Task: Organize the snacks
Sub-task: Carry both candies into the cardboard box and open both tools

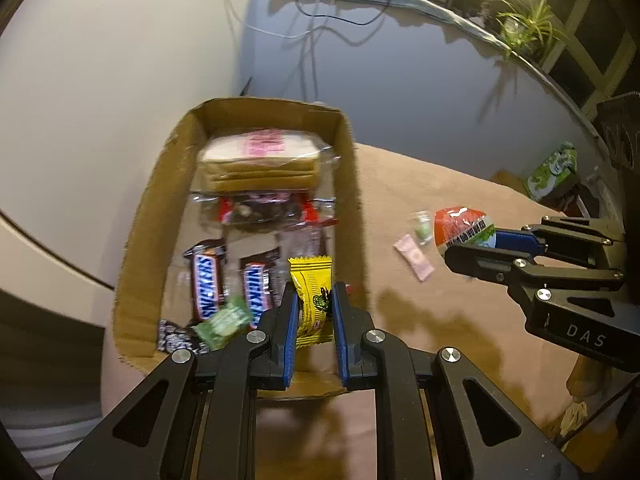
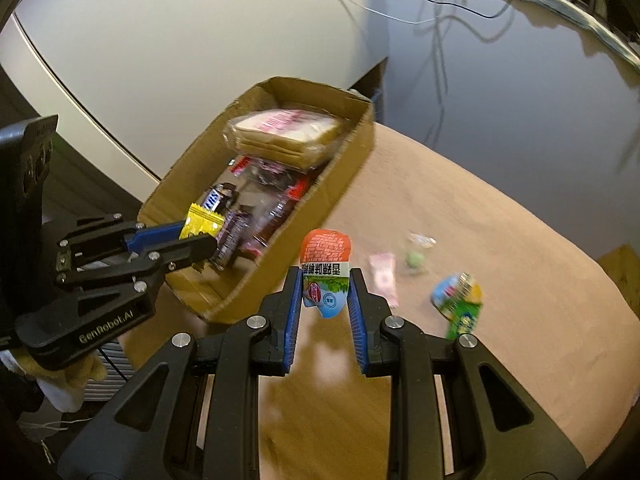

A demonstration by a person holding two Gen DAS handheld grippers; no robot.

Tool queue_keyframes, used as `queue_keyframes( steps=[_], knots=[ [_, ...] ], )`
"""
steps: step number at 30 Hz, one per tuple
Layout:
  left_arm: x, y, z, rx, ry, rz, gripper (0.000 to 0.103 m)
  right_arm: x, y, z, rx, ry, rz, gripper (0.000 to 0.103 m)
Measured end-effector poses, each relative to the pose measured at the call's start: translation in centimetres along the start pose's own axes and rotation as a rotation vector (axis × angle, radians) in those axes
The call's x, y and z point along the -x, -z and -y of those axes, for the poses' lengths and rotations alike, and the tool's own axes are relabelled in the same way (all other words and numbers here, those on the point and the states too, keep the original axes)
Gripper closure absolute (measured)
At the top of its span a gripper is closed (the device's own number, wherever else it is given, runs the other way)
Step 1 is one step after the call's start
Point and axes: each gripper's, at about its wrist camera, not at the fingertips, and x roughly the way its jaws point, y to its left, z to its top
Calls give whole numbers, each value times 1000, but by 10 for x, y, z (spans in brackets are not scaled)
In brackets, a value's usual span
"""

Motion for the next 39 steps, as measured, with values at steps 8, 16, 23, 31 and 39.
queue_keyframes(
  steps=[8,16,23,31,39],
  knots=[
    [2,4,-22,43,-30,-2,89,-17,-19,-22,39,-28,-8,80],
    [1,3,-38,68,-49,-5,89,-33,-33,-36,52,-53,-25,79],
    [-2,0,-48,84,-54,-7,88,-47,-39,-43,55,-61,-48,79],
    [-4,-2,-53,93,-64,-10,88,-56,-44,-51,74,-73,-61,79],
    [-4,-5,-53,91,-74,-10,88,-60,-47,-53,83,-69,-59,79]
  ],
)
